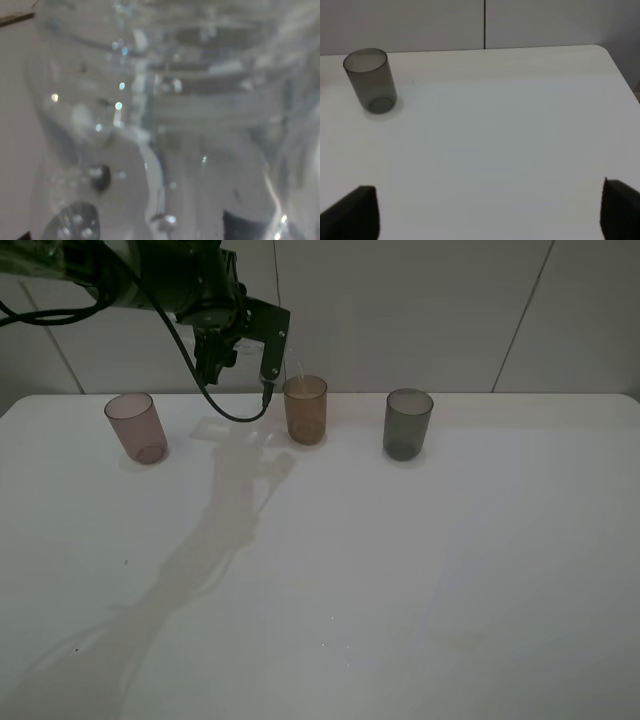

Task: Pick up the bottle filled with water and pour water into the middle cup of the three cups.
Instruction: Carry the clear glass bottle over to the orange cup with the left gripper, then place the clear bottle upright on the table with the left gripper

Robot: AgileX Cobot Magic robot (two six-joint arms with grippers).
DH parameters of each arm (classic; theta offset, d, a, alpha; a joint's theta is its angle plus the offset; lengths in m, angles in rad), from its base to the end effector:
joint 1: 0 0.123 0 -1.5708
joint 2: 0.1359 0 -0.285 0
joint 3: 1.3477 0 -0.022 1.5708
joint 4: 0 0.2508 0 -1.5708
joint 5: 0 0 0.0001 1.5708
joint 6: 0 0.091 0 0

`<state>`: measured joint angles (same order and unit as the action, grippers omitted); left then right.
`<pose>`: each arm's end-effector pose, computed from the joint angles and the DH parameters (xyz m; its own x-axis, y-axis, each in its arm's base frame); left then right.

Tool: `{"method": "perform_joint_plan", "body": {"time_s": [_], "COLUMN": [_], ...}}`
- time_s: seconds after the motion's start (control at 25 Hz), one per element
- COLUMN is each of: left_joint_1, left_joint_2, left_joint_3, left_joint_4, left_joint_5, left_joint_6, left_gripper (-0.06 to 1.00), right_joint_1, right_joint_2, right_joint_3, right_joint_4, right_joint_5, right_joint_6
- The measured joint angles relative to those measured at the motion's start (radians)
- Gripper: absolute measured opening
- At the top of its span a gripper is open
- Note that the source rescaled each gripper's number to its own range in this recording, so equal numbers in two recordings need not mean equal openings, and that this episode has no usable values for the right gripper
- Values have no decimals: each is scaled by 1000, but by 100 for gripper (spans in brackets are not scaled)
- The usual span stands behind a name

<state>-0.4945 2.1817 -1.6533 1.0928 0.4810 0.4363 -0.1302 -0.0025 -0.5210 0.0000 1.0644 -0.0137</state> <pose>0.4529 -0.2017 0.1930 0.0992 0.9779 0.1841 0.5629 -0.2078 0.8000 -0.0078 0.0010 0.2828 -0.4363 0.0433 -0.8987 0.1239 0.9922 -0.0123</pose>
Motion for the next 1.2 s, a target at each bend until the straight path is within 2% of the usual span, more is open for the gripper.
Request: {"method": "perform_joint_plan", "body": {"time_s": [1.2], "left_joint_1": [0], "left_joint_2": [0], "left_joint_3": [0], "left_joint_4": [87], "left_joint_5": [-52], "left_joint_6": [0], "left_gripper": [2], "right_joint_1": [0], "right_joint_2": [0], "right_joint_3": [0], "right_joint_4": [0], "right_joint_5": [0], "right_joint_6": [0]}}
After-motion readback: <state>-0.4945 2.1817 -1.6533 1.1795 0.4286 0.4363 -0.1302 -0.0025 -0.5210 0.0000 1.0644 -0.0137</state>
